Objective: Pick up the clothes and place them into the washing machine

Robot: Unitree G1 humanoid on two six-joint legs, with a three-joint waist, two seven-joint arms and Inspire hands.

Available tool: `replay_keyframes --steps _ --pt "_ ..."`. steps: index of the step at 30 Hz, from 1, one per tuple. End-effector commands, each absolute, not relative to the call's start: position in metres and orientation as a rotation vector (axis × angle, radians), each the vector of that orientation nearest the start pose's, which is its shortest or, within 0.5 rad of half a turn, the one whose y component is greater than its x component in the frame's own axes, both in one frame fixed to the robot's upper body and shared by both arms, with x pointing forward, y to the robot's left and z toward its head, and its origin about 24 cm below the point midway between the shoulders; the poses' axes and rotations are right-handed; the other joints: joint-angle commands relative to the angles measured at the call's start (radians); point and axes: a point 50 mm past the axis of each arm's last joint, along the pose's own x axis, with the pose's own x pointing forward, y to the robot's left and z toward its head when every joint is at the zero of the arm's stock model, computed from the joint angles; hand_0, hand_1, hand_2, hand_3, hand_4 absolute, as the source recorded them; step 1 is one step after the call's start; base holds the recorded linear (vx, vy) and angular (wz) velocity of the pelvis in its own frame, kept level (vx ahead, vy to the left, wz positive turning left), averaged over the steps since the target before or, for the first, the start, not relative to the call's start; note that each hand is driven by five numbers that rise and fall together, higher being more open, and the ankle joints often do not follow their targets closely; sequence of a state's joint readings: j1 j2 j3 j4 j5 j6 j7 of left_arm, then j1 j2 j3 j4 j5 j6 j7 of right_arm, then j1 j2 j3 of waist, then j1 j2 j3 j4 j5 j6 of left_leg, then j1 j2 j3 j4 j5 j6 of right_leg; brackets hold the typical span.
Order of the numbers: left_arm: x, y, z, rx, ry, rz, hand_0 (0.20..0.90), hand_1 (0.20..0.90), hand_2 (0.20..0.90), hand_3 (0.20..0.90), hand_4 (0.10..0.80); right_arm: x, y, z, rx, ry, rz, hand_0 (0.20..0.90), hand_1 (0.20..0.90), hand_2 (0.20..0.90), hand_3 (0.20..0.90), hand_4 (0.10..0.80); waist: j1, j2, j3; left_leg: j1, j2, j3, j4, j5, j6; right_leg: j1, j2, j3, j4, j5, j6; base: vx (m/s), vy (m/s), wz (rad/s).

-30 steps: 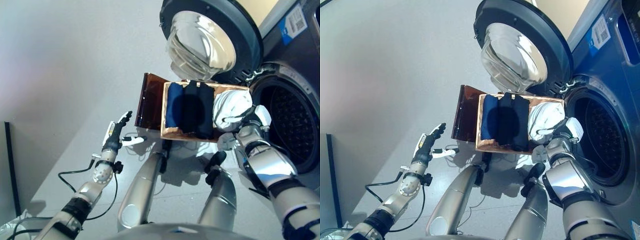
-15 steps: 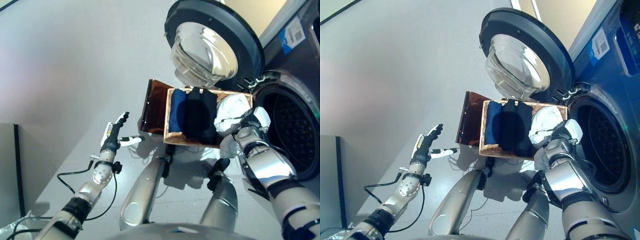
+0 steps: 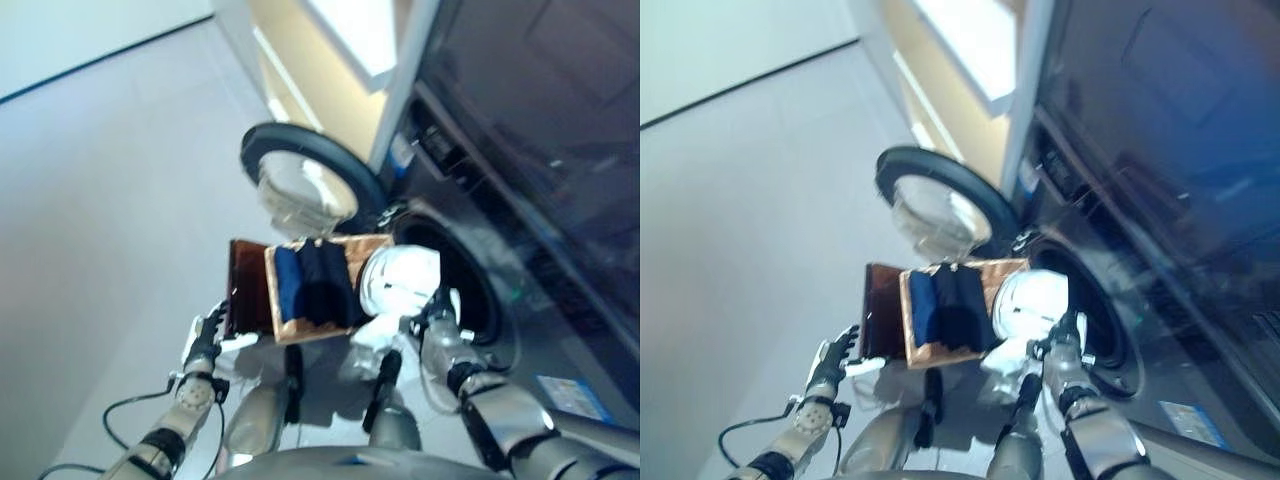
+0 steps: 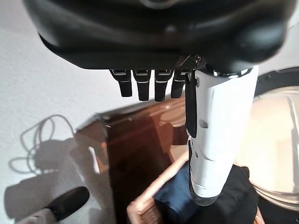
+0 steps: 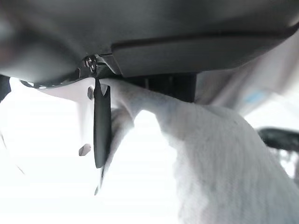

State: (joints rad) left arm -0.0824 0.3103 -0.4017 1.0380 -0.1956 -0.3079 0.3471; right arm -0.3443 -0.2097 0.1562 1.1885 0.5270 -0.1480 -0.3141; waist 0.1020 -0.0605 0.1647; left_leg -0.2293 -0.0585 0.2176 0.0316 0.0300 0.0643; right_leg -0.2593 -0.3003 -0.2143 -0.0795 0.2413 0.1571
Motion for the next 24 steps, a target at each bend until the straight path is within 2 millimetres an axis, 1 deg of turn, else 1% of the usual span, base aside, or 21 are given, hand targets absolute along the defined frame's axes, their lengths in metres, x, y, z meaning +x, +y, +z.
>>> replay_keyframes --steps 1,4,6,7,8,9,10,11,12,13,14,16,17,18,19,20,21,22,24 --pt "0.189 0.226 -0.107 0.357 0.573 0.234 0.9 0.9 0.9 0.9 0.8 0.263 -0.237 -0.064 0.232 0.439 -0.488 0.2 0.2 0.2 0.2 0.3 0.005 0.071 -0.051 0.031 0.051 -0.072 -0.077 0.012 -0.103 0.071 -0.018 0.014 0.019 -0.062 0.038 0.102 -0.111 -0.17" --pt "0.18 0.22 -0.112 0.34 0.59 0.201 0.9 0.9 0.9 0.9 0.8 0.242 -0.236 -0.08 0.368 0.463 -0.537 0.2 0.2 0.2 0.2 0.3 -0.002 0.081 -0.079 0.069 0.055 -0.079 -0.097 0.012 -0.109 0.11 -0.012 0.002 0.008 -0.076 0.039 0.115 -0.078 -0.14" --pt "0.178 0.217 -0.112 0.313 0.587 0.199 0.9 0.9 0.9 0.9 0.8 0.235 -0.232 -0.086 0.435 0.463 -0.554 0.2 0.2 0.2 0.2 0.3 -0.005 0.089 -0.09 0.08 0.062 -0.078 -0.101 0.009 -0.115 0.12 -0.011 -0.006 0.007 -0.089 0.04 0.05 -0.053 0.01" --pt "0.177 0.216 -0.113 0.308 0.585 0.202 0.9 0.9 0.9 0.9 0.8 0.233 -0.231 -0.087 0.448 0.467 -0.561 0.2 0.2 0.2 0.2 0.3 -0.006 0.093 -0.088 0.08 0.066 -0.08 -0.096 0.007 -0.115 0.12 -0.01 -0.008 0.012 -0.095 0.037 -0.005 -0.046 0.05" --pt "0.177 0.215 -0.112 0.305 0.58 0.21 0.9 0.9 0.9 0.9 0.8 0.234 -0.23 -0.086 0.445 0.461 -0.558 0.2 0.2 0.2 0.2 0.3 -0.008 0.096 -0.082 0.074 0.068 -0.081 -0.085 0.003 -0.116 0.114 -0.009 -0.007 0.025 -0.104 0.033 -0.072 -0.044 0.12" --pt "0.182 0.215 -0.108 0.285 0.552 0.234 0.9 0.9 0.9 0.9 0.8 0.241 -0.226 -0.08 0.457 0.428 -0.548 0.2 0.2 0.2 0.2 0.3 -0.008 0.099 -0.066 0.054 0.074 -0.083 -0.061 -0.004 -0.115 0.097 -0.011 -0.004 0.061 -0.122 0.027 -0.2 -0.055 0.16" --pt "0.191 0.213 -0.101 0.254 0.503 0.269 0.9 0.9 0.9 0.9 0.8 0.25 -0.221 -0.072 0.488 0.383 -0.536 0.2 0.2 0.2 0.2 0.3 -0.012 0.101 -0.025 0.022 0.077 -0.091 0.019 -0.031 -0.11 0.059 -0.014 0.007 0.134 -0.152 0.014 -0.438 -0.083 0.13" --pt "0.208 0.211 -0.088 0.212 0.424 0.305 0.9 0.9 0.9 0.9 0.8 0.266 -0.214 -0.055 0.512 0.304 -0.51 0.2 0.2 0.2 0.2 0.3 -0.021 0.1 0.047 -0.074 0.08 -0.095 0.165 -0.072 -0.105 -0.022 -0.019 0.028 0.234 -0.18 -0.007 -0.522 -0.09 0.13" --pt "0.218 0.207 -0.08 0.184 0.378 0.312 0.9 0.9 0.9 0.9 0.8 0.276 -0.211 -0.044 0.523 0.25 -0.502 0.2 0.2 0.2 0.2 0.3 -0.023 0.103 0.087 -0.133 0.086 -0.103 0.24 -0.09 -0.103 -0.075 -0.016 0.039 0.307 -0.201 -0.017 -0.488 -0.101 0.17" --pt "0.226 0.204 -0.071 0.148 0.33 0.322 0.9 0.9 0.9 0.9 0.8 0.285 -0.207 -0.032 0.548 0.199 -0.486 0.2 0.2 0.2 0.2 0.3 -0.022 0.106 0.107 -0.188 0.092 -0.107 0.313 -0.114 -0.104 -0.122 -0.013 0.042 0.376 -0.228 -0.028 -0.302 -0.086 0.29" --pt "0.234 0.201 -0.06 0.129 0.267 0.331 0.9 0.9 0.9 0.9 0.8 0.295 -0.203 -0.018 0.566 0.139 -0.47 0.2 0.2 0.2 0.2 0.3 -0.027 0.111 0.113 -0.246 0.107 -0.114 0.385 -0.147 -0.107 -0.179 -0.005 0.049 0.448 -0.258 -0.036 -0.229 -0.063 0.29" --pt "0.243 0.194 -0.047 0.124 0.191 0.306 0.9 0.9 0.9 0.9 0.8 0.309 -0.198 0.009 0.627 0.018 -0.453 0.2 0.2 0.2 0.2 0.3 -0.027 0.118 0.119 -0.34 0.139 -0.109 0.489 -0.181 -0.114 -0.277 -0.002 0.055 0.556 -0.298 -0.042 -0.186 -0.028 0.23" --pt "0.249 0.19 -0.04 0.138 0.153 0.289 0.9 0.9 0.9 0.9 0.8 0.318 -0.194 0.024 0.655 -0.039 -0.442 0.2 0.2 0.2 0.2 0.3 -0.029 0.118 0.121 -0.397 0.154 -0.108 0.559 -0.21 -0.115 -0.333 0.004 0.072 0.615 -0.319 -0.049 -0.095 -0.027 0.07" --pt "0.256 0.19 -0.033 0.149 0.121 0.288 0.9 0.9 0.9 0.9 0.8 0.328 -0.192 0.042 0.67 -0.106 -0.434 0.2 0.2 0.2 0.2 0.3 -0.027 0.126 0.121 -0.435 0.168 -0.118 0.62 -0.26 -0.124 -0.38 0.011 0.087 0.682 -0.364 -0.044 -0.098 -0.016 -0.01" --pt "0.258 0.187 -0.028 0.129 0.105 0.289 0.9 0.9 0.9 0.9 0.8 0.332 -0.189 0.052 0.692 -0.144 -0.431 0.2 0.2 0.2 0.2 0.3 -0.025 0.127 0.123 -0.474 0.178 -0.119 0.666 -0.276 -0.125 -0.423 0.018 0.099 0.721 -0.378 -0.05 -0.087 0.006 0.17" --pt "0.264 0.184 -0.019 0.121 0.064 0.278 0.9 0.9 0.9 0.9 0.8 0.338 -0.188 0.064 0.711 -0.185 -0.429 0.2 0.2 0.2 0.2 0.3 -0.019 0.132 0.125 -0.513 0.182 -0.122 0.706 -0.292 -0.122 -0.467 0.02 0.102 0.759 -0.388 -0.057 -0.167 0.019 0.34" --pt "0.267 0.183 -0.014 0.131 0.042 0.27 0.9 0.9 0.9 0.9 0.8 0.343 -0.186 0.076 0.728 -0.225 -0.435 0.2 0.2 0.2 0.2 0.3 -0.017 0.137 0.133 -0.543 0.184 -0.128 0.731 -0.301 -0.118 -0.495 0.024 0.109 0.78 -0.397 -0.064 -0.138 0.017 0.28" --pt "0.27 0.18 -0.008 0.119 0.014 0.264 0.9 0.9 0.9 0.9 0.8 0.347 -0.184 0.087 0.745 -0.263 -0.432 0.2 0.2 0.2 0.2 0.3 -0.013 0.14 0.133 -0.567 0.187 -0.129 0.749 -0.31 -0.116 -0.522 0.025 0.112 0.798 -0.406 -0.068 -0.1 0.026 -0.22" --pt "0.272 0.181 -0.002 0.123 -0.018 0.268 0.9 0.9 0.9 0.9 0.8 0.353 -0.186 0.103 0.784 -0.319 -0.462 0.2 0.2 0.2 0.2 0.3 -0.006 0.154 0.137 -0.61 0.186 -0.133 0.781 -0.324 -0.111 -0.571 0.029 0.122 0.827 -0.414 -0.073 -0.06 0.029 -0.6"
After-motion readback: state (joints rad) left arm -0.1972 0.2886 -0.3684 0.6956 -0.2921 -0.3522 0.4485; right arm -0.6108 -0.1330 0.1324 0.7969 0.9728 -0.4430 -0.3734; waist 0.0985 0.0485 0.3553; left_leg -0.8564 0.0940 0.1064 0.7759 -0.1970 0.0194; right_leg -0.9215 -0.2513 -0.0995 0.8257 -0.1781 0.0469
